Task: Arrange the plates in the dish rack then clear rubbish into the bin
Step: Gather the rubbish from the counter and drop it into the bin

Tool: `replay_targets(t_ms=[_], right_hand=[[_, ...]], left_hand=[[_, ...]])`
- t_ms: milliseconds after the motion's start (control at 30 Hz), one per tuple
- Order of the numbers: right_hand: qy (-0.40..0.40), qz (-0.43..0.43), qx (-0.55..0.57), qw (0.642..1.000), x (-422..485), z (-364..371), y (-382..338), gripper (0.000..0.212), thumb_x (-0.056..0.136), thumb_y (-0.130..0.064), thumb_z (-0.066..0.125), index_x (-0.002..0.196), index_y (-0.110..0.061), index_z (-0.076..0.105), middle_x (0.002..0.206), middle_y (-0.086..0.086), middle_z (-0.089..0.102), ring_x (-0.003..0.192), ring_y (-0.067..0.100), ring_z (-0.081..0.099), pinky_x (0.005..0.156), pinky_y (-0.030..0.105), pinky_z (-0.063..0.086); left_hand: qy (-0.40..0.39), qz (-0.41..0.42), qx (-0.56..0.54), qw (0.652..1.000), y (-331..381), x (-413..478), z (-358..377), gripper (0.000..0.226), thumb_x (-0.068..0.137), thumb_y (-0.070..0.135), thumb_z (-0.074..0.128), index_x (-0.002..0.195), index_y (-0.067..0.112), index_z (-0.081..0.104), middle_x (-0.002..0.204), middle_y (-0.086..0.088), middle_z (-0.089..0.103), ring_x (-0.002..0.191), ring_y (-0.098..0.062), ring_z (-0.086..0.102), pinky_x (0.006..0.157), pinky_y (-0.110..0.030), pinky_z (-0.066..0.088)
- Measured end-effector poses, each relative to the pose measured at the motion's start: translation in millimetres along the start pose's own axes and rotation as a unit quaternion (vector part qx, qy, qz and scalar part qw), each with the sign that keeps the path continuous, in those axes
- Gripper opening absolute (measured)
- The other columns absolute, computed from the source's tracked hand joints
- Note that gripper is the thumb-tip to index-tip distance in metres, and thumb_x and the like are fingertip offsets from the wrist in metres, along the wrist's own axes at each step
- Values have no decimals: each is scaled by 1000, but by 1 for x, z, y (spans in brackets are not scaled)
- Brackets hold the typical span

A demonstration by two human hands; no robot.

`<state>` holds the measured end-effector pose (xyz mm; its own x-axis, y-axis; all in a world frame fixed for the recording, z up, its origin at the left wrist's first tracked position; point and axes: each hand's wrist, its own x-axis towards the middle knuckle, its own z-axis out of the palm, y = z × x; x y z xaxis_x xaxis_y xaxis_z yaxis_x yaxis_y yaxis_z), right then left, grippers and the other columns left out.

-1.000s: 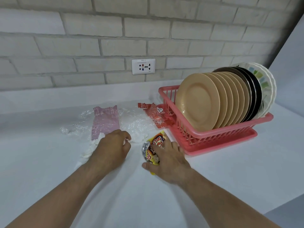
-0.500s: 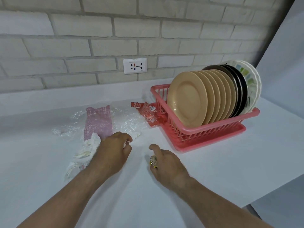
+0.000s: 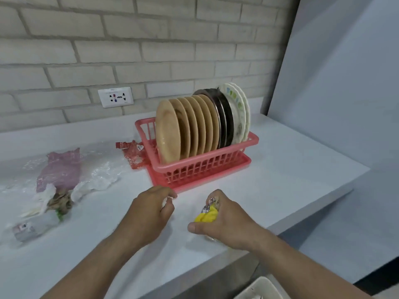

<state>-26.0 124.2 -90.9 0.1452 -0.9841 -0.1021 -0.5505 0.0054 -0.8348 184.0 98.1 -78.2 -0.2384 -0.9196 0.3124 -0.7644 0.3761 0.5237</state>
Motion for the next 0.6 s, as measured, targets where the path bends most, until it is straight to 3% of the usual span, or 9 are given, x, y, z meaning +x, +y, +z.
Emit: replay_targets(t_ms=[100,200,300,467,600], right_hand=[[-53,-13,4,999,-26,-42,37,58,63,-40,80,100,-40,36,87,-14,60,66,-9,57,52,9,43],[-74,-26,25,997,-50,-82,76,36,77,-22,58,100,-37,35,89,-9,57,66,-6,54,57,13,45],[-79,-15,-30,996,-73,-113,117,25,81,-29,51,99,-41,37,86,-7,58,68,4,54,55,18,46],[-78,15,-136,987,-101,-144,175,29,85,-40,56,108,-31,42,90,-8,61,81,11,59,75,35,52],[-64,35,-231,970,-111,-150,205,15,87,-45,52,88,-33,43,85,-8,58,85,20,56,80,39,46]], left_hand=[[-8,4,-10,1000,45,-12,38,22,94,19,48,107,26,64,105,16,60,97,-5,55,83,-20,39],[-11,0,-16,1000,87,-25,75,21,96,22,46,108,28,61,105,19,58,97,0,53,83,-15,38],[-32,-4,-28,999,126,-39,107,15,96,25,48,102,29,60,99,19,57,92,2,53,77,-9,37],[-53,-16,-37,998,167,-61,145,5,92,26,54,89,27,56,89,12,55,82,-2,51,69,-13,37],[-89,-32,-49,994,173,-72,176,9,88,17,56,97,19,55,95,4,54,84,-10,50,67,-18,34]])
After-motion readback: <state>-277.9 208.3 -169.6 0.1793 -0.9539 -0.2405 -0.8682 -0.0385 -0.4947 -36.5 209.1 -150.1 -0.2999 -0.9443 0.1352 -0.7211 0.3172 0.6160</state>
